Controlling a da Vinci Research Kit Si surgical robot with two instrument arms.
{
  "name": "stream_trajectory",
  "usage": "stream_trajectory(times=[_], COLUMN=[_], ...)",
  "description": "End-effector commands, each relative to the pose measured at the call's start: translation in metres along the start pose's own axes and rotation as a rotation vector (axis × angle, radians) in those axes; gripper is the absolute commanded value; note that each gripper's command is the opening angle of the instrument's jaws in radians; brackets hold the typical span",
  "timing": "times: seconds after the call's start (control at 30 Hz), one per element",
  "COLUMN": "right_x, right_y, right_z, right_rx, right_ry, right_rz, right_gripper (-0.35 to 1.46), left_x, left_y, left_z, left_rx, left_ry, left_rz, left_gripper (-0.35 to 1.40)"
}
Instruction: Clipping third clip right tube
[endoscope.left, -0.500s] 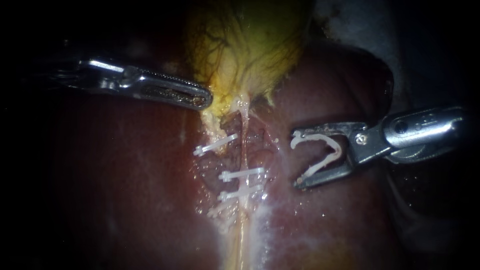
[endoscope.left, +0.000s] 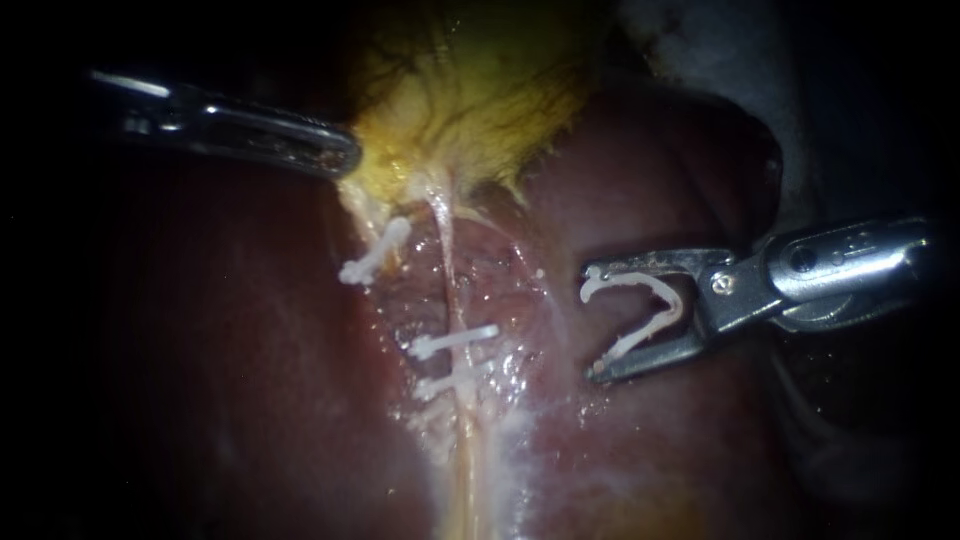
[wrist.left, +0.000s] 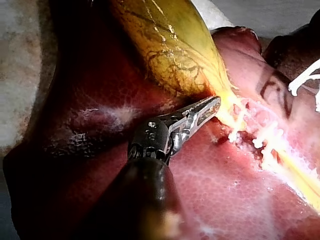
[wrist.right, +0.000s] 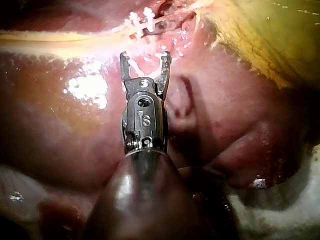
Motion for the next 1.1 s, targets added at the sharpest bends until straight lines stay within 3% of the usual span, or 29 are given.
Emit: stream_trajectory(times=[0.03, 0.23, 0.3, 0.4, 0.73, 0.9, 1.1], right_x=[0.0000, 0.0005, 0.0008, 0.0012, 0.0009, 0.0001, -0.0019], right_y=[0.0000, 0.0004, 0.0009, 0.0019, 0.0055, 0.0071, 0.0080], right_z=[0.0000, 0.0007, 0.0015, 0.0029, 0.0070, 0.0098, 0.0124], right_rx=[0.000, 0.000, 0.030, 0.132, 0.241, 0.252, 0.261], right_ry=[0.000, 0.000, 0.004, 0.018, 0.177, 0.193, 0.196], right_rz=[0.000, 0.005, 0.030, 0.095, 0.363, 0.461, 0.507], right_gripper=[0.55, 0.55, 0.55, 0.55, 0.54, 0.54, 0.54], left_x=[-0.0003, -0.0007, -0.0007, -0.0008, -0.0011, -0.0012, -0.0012], left_y=[0.0000, -0.0007, -0.0010, -0.0016, -0.0031, -0.0034, -0.0038], left_z=[-0.0005, -0.0013, -0.0012, -0.0012, -0.0010, -0.0011, -0.0011], left_rx=[-0.003, -0.011, -0.014, -0.018, -0.010, -0.009, -0.008], left_ry=[-0.007, -0.014, -0.015, -0.015, -0.016, -0.016, -0.016], left_rz=[0.003, 0.007, 0.006, 0.004, 0.006, 0.005, 0.004], left_gripper=[-0.35, -0.35, -0.35, -0.35, -0.35, -0.35, -0.35])
